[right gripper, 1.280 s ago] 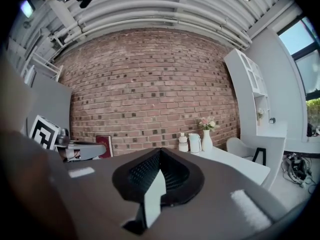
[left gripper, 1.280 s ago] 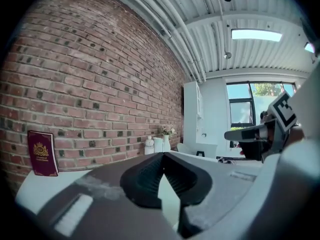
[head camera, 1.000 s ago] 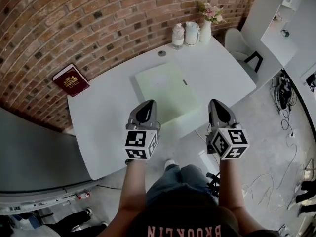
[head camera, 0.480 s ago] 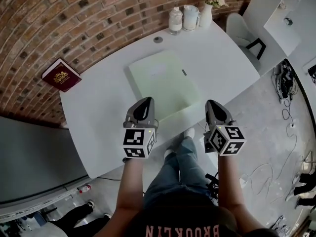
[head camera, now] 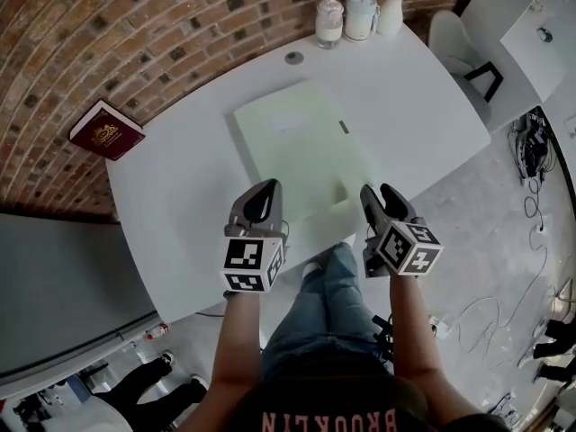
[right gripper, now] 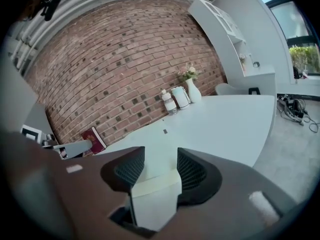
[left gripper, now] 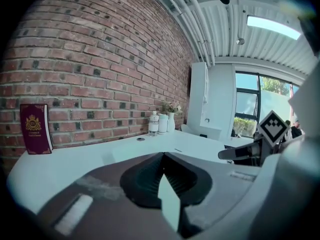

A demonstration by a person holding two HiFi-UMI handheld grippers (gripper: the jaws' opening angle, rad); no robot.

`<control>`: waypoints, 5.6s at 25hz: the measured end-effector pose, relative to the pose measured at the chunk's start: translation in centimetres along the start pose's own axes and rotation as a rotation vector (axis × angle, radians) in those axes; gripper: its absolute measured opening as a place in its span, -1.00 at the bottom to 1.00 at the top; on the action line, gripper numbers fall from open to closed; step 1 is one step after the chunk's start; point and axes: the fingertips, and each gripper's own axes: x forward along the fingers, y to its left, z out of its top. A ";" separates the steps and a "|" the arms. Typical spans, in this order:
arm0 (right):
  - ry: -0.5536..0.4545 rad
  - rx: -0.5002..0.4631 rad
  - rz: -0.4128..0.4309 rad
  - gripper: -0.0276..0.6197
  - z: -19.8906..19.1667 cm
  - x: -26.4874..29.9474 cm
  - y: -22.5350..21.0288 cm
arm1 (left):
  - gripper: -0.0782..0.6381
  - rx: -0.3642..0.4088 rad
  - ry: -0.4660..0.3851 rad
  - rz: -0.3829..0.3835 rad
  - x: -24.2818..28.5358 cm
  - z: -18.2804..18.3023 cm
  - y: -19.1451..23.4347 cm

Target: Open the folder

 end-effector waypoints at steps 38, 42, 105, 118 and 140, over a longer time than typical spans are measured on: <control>-0.100 0.467 0.170 -0.79 1.1 2.6 0.5 | -0.81 0.009 -0.003 0.084 -2.4 0.1 2.4; -0.100 0.382 0.153 -0.78 2.0 2.0 1.8 | -0.81 0.006 -0.023 0.088 -3.7 0.6 2.7; -0.066 -0.263 0.413 -0.84 1.7 -2.7 24.8 | -0.81 -0.062 -0.199 0.477 -25.6 2.3 11.3; 0.032 -0.312 0.676 -0.22 -1.9 -3.5 31.6 | -0.81 -0.079 -0.191 0.517 -28.2 1.1 12.6; 0.345 -0.239 0.832 -0.11 -9.9 -1.1 38.0 | -0.81 -0.125 -0.171 0.565 -31.7 -1.2 16.4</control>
